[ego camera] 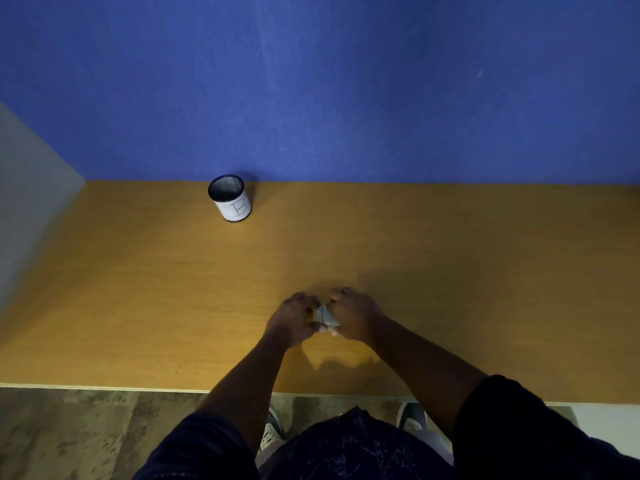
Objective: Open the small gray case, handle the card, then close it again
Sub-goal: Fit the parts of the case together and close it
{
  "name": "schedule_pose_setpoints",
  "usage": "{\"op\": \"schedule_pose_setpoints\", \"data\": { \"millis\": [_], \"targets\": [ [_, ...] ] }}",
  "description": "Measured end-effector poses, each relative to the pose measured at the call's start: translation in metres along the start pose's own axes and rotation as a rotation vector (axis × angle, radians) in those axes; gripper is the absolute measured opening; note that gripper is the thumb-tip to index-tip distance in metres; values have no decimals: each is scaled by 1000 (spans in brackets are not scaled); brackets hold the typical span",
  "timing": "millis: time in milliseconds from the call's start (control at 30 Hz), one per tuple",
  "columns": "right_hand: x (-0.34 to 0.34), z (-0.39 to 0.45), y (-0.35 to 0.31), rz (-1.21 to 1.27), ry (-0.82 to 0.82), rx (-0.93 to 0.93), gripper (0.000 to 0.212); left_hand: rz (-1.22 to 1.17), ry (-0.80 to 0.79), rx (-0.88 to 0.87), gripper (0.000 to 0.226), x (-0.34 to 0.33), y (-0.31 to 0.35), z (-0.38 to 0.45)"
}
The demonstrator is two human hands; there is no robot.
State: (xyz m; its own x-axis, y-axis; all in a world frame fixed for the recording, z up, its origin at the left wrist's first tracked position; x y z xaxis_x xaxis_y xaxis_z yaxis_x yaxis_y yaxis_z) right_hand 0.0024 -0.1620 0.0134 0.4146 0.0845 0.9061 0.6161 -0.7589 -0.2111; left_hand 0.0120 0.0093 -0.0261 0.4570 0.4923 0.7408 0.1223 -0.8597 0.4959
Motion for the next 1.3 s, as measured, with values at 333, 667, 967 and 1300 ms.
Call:
{"op": "schedule_pose_setpoints", "data": {
  "millis": [333,667,967,1300],
  "targets": [
    [-11,-11,21,134,15,-49,73,-78,-23,51,60,-4,2,5],
    [-26,-13,23,180,156,-13,73,-427,-178,222,32,0,-10,13],
    [-38,-28,44,720,335,-127,51,-509,-145,296,33,-8,-8,10],
    [-46,-34,61,1189,439,-416,23,-403,-83,307,33,-15,-7,7]
  ]
}}
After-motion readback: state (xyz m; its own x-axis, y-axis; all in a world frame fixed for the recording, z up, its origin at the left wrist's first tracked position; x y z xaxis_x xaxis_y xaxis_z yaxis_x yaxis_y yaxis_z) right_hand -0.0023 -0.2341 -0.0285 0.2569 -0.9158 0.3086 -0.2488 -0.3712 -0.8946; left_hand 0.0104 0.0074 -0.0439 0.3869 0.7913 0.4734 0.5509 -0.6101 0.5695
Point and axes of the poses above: each hand's wrist, its own z-axis towards the middle knuckle, its own x-axis out of the back of the hand, y = z × x, the point moved 1 cm from there along z, towards the middle knuckle, and after that the axes turned 15 degrees about x, right-handed, at the moved point
